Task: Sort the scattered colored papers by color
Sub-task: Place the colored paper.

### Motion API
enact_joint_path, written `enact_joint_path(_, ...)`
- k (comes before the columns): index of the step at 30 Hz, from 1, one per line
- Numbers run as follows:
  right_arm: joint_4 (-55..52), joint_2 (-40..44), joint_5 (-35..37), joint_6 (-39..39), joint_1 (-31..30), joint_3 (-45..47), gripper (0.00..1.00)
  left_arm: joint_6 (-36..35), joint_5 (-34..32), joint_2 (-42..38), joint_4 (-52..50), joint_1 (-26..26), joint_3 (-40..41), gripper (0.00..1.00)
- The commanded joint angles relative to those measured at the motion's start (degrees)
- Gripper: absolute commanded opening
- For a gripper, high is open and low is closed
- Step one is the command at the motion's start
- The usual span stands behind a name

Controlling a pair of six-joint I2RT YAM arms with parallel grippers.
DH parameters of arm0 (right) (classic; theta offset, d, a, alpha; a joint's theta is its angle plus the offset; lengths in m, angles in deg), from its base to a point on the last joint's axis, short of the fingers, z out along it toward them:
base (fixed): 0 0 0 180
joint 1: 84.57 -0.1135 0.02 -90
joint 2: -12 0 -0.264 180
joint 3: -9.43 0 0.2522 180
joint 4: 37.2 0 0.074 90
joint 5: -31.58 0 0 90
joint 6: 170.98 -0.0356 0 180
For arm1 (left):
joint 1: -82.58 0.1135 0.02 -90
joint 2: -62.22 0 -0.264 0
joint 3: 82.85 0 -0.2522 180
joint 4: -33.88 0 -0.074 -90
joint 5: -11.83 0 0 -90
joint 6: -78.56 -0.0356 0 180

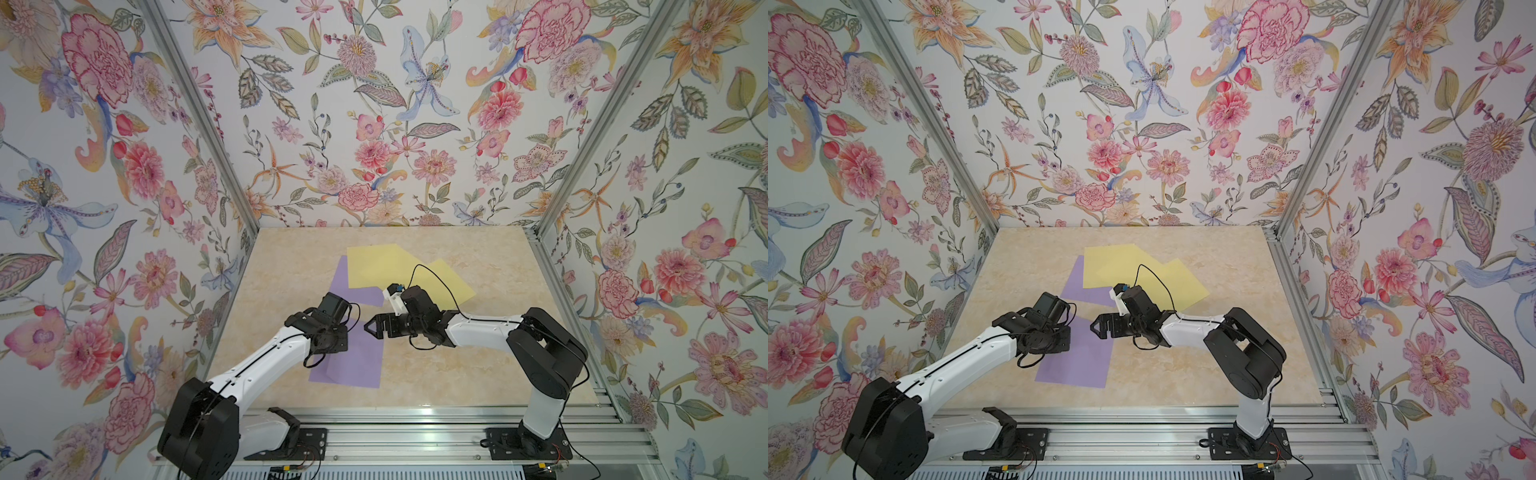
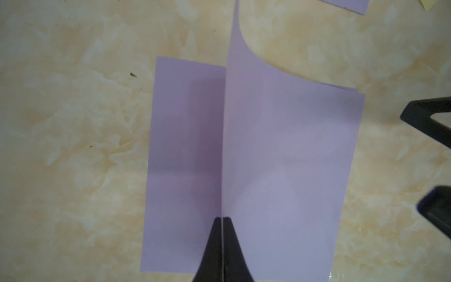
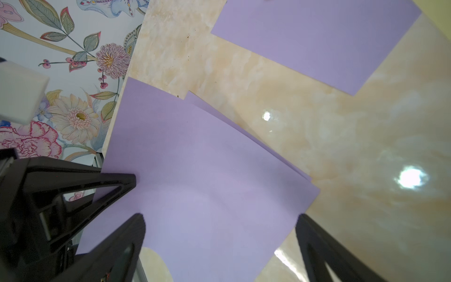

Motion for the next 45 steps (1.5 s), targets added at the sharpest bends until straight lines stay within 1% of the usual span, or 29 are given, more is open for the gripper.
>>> enact_joint_path(1, -0.17, -1.06, -0.86, 0.32, -0.5, -1.35, 1.0, 1.23, -1.78, -0.26, -1.2, 0.67, -1.0, 0.0)
enact_joint_path(6, -0.16, -1.82, -1.48, 0.32, -0.6, -1.89, 1.0, 1.1, -2.04, -0.01, -1.17, 0.86, -0.96, 0.0)
enact_joint_path(16, -0.68, -2.68, -1.83, 0.63, -0.86, -2.58, 1.0, 3.22, -2.31, -0.07, -0.78, 0.98, -0.85, 0.0)
enact_joint_path(24, -0.6, -4.22, -2.9, 0.72, -1.0, -3.89, 1.0, 2.48, -2.08, 0.58, -0.53, 0.9, -1.0, 0.0)
enact_joint_path(37, -0.95, -5.47, -3.06, 1.2, -1.19, -5.38, 1.0, -1.07, -0.59, 1.18, -0.8, 0.98, -0.95, 0.0)
enact_joint_path(38, -0.95, -5.55, -3.08, 1.23, -1.2, -5.43, 1.0, -1.3, -0.55, 1.18, -0.85, 0.98, -2.9, 0.0)
enact_joint_path(45, -0.94, -5.47, -3.06, 1.24, -1.28, -5.58, 1.0, -4.09, -0.52, 1.55, -2.7, 0.97, -4.77, 0.0)
